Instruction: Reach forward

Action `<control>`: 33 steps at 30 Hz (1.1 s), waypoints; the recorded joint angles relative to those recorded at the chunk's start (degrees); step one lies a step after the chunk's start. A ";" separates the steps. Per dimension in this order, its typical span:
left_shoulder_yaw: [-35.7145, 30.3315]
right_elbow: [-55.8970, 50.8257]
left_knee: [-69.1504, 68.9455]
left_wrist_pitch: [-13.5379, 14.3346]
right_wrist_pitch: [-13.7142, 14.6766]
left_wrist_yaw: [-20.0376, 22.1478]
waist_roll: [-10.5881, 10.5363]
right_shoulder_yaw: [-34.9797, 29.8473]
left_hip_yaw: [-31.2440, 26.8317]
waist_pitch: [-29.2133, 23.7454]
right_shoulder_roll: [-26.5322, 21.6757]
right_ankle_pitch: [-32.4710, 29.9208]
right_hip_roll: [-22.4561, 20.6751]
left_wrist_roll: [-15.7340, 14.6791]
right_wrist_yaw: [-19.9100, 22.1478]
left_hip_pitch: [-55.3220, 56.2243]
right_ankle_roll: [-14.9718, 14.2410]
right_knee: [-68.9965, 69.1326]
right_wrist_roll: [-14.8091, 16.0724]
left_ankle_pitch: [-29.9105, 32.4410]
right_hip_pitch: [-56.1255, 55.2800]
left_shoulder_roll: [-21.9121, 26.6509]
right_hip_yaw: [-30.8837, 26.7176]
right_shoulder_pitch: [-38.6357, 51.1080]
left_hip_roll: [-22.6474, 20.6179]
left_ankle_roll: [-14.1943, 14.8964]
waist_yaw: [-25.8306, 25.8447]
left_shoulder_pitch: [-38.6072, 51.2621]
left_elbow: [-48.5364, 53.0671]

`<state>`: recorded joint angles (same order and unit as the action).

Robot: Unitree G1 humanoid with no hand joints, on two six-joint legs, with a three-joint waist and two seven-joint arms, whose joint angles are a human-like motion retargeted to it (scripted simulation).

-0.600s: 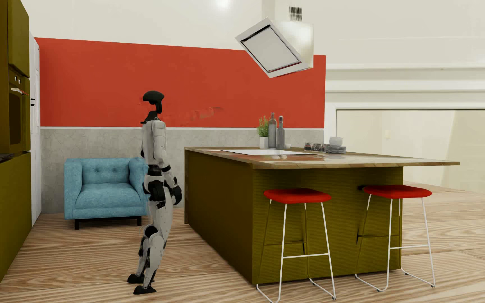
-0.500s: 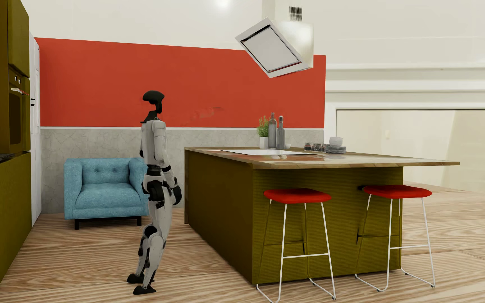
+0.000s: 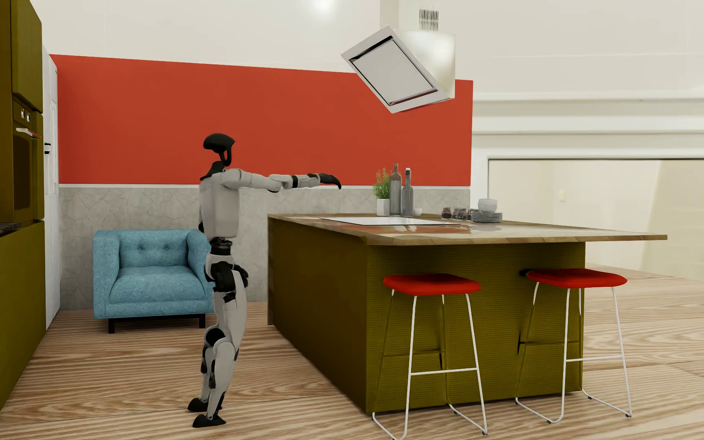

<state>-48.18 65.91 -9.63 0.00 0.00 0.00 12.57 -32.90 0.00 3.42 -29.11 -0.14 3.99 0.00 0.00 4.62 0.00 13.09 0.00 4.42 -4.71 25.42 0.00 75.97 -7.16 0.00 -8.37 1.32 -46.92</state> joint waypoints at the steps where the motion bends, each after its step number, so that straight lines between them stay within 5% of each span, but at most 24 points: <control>1: 0.60 0.50 -0.16 0.00 0.00 0.00 1.06 -1.65 0.00 0.11 -2.11 -0.54 -0.07 0.00 0.00 -0.07 0.00 -0.08 0.00 -0.78 0.14 0.76 0.00 4.00 0.04 0.00 0.35 0.09 -0.15; 4: -0.36 1.79 -0.11 0.00 0.00 0.00 3.64 -7.31 0.00 0.52 -5.14 0.15 -0.15 0.00 0.00 -0.44 0.00 -0.28 0.00 -0.93 0.63 2.95 0.00 11.93 0.07 0.00 -0.30 0.26 -1.08; 10: -2.87 5.93 0.33 0.00 0.00 0.00 4.17 -13.07 0.00 0.41 -1.45 3.25 -0.19 0.00 0.00 -1.18 0.00 -0.19 0.00 1.78 1.34 2.50 0.00 11.55 0.16 0.00 -4.23 0.52 -4.62; 33: -0.62 5.58 -1.66 0.00 0.00 0.00 3.43 -12.02 0.00 0.38 -0.65 3.44 0.06 0.00 0.00 -1.43 0.00 -0.07 0.00 -1.60 2.32 2.47 0.00 13.20 -0.23 0.00 -5.14 0.15 -2.72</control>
<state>-48.79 71.49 -11.29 0.00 0.00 0.00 16.00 -44.92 0.00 3.80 -29.76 3.30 4.06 0.00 0.00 3.20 0.00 13.02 0.00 2.82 -2.39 27.89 0.00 89.18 -7.39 0.00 -13.51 1.47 -49.64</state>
